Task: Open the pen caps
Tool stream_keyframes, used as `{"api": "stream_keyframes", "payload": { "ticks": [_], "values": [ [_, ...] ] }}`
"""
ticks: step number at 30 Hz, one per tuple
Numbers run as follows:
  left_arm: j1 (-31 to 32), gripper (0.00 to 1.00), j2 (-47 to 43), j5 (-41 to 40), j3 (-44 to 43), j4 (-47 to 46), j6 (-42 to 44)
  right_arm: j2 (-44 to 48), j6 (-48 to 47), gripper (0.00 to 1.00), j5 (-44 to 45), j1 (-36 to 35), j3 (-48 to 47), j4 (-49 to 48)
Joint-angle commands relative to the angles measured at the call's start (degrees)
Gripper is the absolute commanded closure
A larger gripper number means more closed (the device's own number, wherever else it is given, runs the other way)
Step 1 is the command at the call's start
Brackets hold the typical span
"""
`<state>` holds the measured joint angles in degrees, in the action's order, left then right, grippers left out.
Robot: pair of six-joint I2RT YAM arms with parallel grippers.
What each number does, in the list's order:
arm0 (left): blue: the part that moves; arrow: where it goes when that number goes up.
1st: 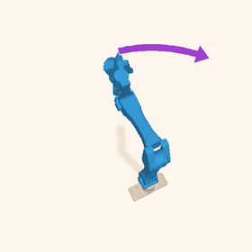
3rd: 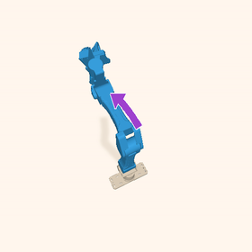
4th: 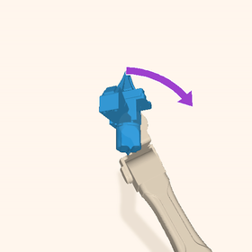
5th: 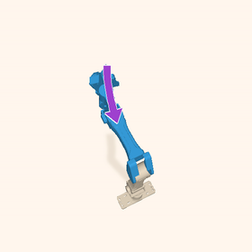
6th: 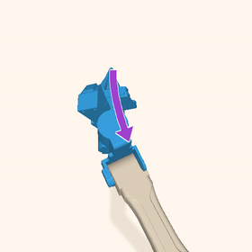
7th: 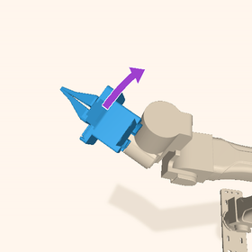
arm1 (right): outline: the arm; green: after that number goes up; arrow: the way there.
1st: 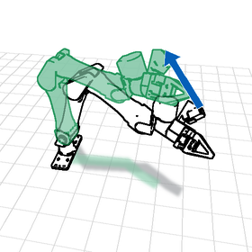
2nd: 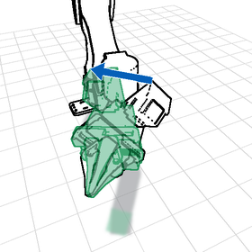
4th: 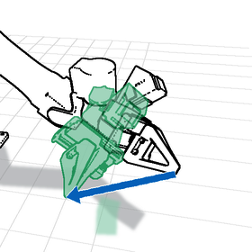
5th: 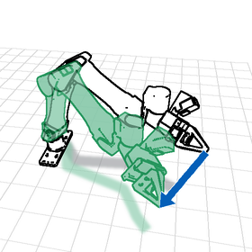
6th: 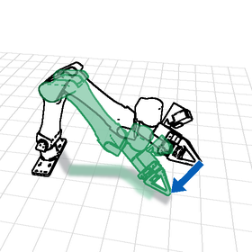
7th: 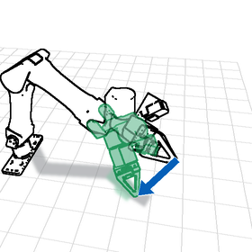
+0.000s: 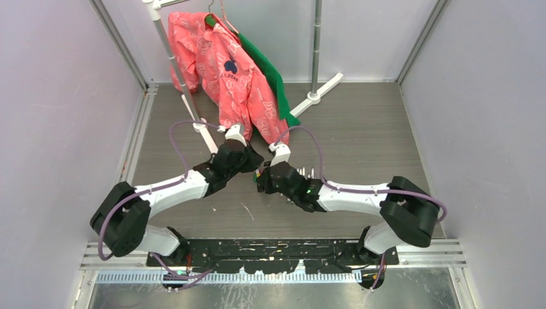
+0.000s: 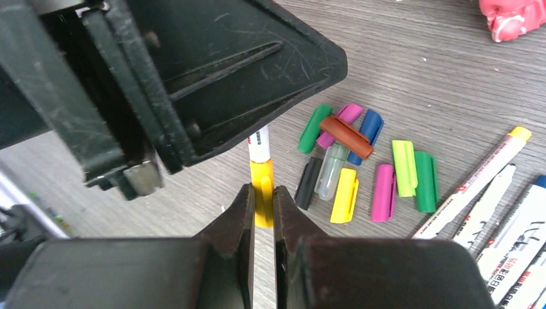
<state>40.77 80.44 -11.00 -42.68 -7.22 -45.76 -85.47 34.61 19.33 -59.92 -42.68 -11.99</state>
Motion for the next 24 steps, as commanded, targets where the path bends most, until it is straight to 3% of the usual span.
{"api": "stream_keyframes", "payload": {
  "ticks": [1,5,13,18,24],
  "values": [
    [-2.12,1.00,-5.91,-1.88,2.76,-14.76,8.68,5.01,3.47,0.99,-10.27,3.68,5.45,1.08],
    [-2.44,1.00,-7.72,3.76,4.48,-17.72,11.87,6.63,6.72,0.99,-21.65,7.93,9.59,-5.90],
    [-3.89,1.00,-9.32,7.58,6.25,-20.79,12.55,6.70,9.92,0.99,-29.87,12.01,13.45,-13.31],
    [-6.40,1.00,-10.52,9.86,7.35,-21.78,9.62,6.01,9.79,0.99,-30.11,12.92,14.54,-14.40],
    [-8.50,1.00,-9.99,13.25,3.39,-15.06,4.61,7.36,4.75,0.99,-21.95,12.70,12.86,-6.40]
  ]
}}
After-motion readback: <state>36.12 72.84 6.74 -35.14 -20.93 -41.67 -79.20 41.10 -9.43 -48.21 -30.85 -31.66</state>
